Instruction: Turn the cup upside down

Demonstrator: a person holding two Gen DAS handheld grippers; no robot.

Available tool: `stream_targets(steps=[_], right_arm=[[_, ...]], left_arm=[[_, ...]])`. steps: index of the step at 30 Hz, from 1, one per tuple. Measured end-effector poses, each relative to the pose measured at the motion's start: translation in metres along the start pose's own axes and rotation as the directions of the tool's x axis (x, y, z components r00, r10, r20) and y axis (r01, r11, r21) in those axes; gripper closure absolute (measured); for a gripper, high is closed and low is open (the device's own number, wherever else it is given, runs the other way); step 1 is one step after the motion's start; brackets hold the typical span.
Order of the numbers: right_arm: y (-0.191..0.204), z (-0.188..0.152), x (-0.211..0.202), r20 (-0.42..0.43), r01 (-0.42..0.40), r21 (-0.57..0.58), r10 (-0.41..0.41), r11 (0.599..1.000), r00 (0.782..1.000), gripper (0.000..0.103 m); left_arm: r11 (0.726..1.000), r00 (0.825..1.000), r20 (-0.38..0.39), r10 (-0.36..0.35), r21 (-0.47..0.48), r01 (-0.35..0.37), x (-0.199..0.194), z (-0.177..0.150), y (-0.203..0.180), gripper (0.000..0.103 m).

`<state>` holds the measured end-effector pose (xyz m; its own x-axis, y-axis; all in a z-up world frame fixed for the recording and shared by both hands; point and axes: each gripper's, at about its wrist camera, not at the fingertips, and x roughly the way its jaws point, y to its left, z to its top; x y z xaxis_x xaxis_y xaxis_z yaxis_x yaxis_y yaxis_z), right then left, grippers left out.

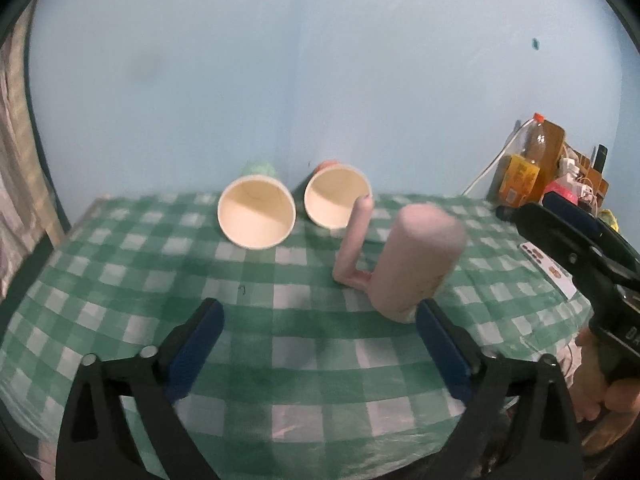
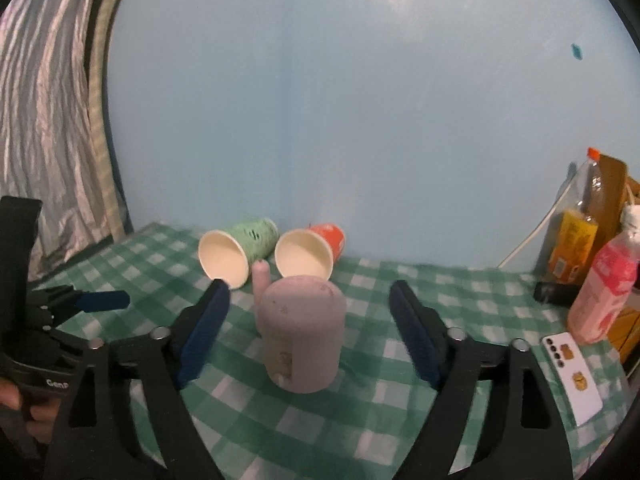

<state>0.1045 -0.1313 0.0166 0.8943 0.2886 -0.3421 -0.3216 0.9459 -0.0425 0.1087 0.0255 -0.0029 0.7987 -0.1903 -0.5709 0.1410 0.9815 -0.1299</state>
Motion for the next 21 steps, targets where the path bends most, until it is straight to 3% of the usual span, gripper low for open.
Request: stream_targets(steps=[8,12,21], right_arm=[[-0.005,-0.014,-0.037,0.068,0.015,0.025,-0.017,1.0,0.998,0.018],[-0.005,-0.02,-0.047,0.078,0.011,0.049,-0.015,0.999,0.997,0.018],[-0.001,-0.023,-0.051,0.051,0.026,0.067,-0.03,0.997,0.998,0.018]], left_arm=[[0.998,0.985,0.163,0.062,-0.005,-0.062,-0.043,-0.01,-0.011,0.001],[0.998,0.981,0.184,0.057,0.004,-0.059,-0.054,-0.017,-0.013,0.001],[0.989,0.968,0.222,0.113,0.072,-0.132,-0.053,-0.03,-0.023,0.0]])
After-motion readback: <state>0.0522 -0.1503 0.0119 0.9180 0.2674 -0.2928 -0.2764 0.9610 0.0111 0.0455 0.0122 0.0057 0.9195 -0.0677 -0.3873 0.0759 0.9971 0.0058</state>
